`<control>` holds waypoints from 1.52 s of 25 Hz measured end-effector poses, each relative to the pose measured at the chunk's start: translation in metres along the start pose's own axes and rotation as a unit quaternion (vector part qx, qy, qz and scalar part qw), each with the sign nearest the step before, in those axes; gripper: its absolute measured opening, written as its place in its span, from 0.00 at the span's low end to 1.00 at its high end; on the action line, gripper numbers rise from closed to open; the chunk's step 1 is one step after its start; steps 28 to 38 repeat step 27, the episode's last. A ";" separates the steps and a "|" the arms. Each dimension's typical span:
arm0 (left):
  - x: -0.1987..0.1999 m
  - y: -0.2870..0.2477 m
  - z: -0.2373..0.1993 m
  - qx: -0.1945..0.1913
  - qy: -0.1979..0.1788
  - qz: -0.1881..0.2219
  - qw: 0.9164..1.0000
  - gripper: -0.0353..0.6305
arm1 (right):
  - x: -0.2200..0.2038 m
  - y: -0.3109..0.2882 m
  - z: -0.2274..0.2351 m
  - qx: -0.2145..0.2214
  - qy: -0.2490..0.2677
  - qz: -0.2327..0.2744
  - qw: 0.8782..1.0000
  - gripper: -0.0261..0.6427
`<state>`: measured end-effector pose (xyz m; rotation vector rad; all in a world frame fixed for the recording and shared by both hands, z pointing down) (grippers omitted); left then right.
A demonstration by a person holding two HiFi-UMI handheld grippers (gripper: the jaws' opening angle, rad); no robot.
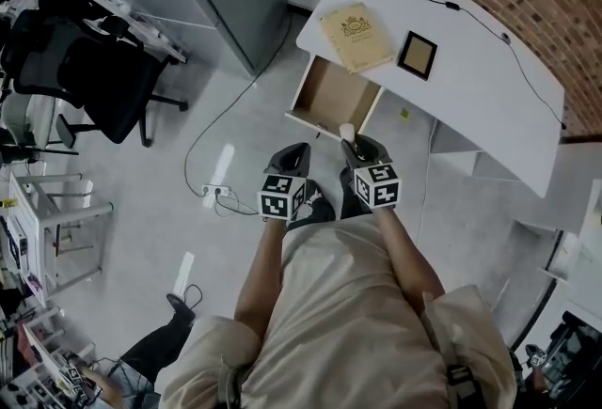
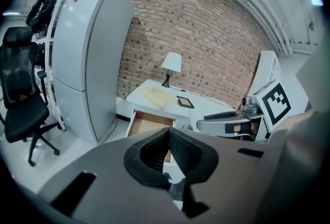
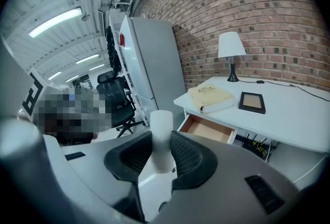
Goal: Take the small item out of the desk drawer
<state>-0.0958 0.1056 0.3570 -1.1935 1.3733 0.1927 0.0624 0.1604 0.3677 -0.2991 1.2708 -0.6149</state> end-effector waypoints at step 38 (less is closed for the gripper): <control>0.005 -0.005 0.008 -0.007 -0.005 0.005 1.000 0.08 | 0.005 0.004 0.010 -0.014 0.013 0.005 1.000 0.25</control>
Point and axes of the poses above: the fingertips, and each gripper's own axes: y backward along the fingers, z to its right, x out of its top, the point moved 6 cm from there along y, backward along the fingers, and after that the axes turned 6 degrees about x, right-handed, at the moved point
